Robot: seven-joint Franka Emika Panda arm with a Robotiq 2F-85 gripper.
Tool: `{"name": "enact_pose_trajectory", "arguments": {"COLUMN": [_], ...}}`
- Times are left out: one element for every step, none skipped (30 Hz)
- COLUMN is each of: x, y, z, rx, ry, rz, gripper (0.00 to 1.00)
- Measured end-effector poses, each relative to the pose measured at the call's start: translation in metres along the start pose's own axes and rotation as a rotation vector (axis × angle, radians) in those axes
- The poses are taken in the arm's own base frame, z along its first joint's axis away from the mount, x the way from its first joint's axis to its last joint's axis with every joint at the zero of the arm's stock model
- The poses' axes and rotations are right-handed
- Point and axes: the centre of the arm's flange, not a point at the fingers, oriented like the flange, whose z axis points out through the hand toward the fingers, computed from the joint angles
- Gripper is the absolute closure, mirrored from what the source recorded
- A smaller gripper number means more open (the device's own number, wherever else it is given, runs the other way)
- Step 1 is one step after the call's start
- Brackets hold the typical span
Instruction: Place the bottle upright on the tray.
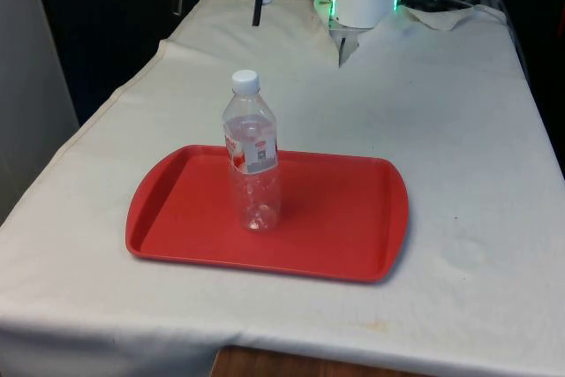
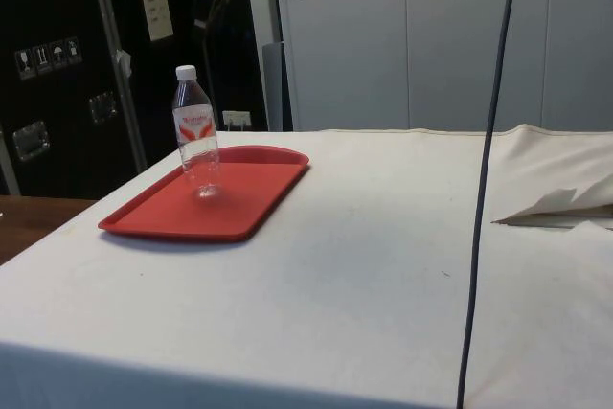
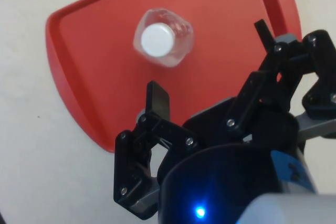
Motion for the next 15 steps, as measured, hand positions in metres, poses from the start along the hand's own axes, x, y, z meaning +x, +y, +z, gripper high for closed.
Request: {"name": "enact_pose_trajectory", "arguments": {"x": [0.0, -0.001, -0.002, -0.003, -0.003, -0.004, -0.004, -0.004, -0.005, -0.005, -0.005, -0.005, -0.005, -0.005, -0.005], "y": [0.0, 0.001, 0.001, 0.002, 0.002, 0.003, 0.003, 0.004, 0.005, 0.005, 0.005, 0.007, 0.008, 0.009, 0.01], "z": [0.0, 0.001, 0.001, 0.001, 0.001, 0.001, 0.001, 0.0, -0.002, -0.002, -0.003, -0.006, -0.008, -0.009, -0.011], "rx": [0.0, -0.002, -0.003, -0.005, -0.006, -0.007, -0.007, -0.007, -0.007, -0.007, -0.006, -0.004, -0.004, -0.003, -0.003], "ry": [0.0, -0.012, -0.018, -0.024, -0.028, -0.033, -0.037, -0.04, -0.043, -0.043, -0.046, -0.051, -0.055, -0.06, -0.062], "rz": [0.0, -0.009, -0.013, -0.019, -0.022, -0.025, -0.027, -0.03, -0.03, -0.03, -0.032, -0.032, -0.034, -0.036, -0.038], "gripper": [0.0, 0.0, 0.0, 0.0, 0.0, 0.0, 0.0, 0.0, 0.0, 0.0, 0.0, 0.0, 0.0, 0.0, 0.0]}}
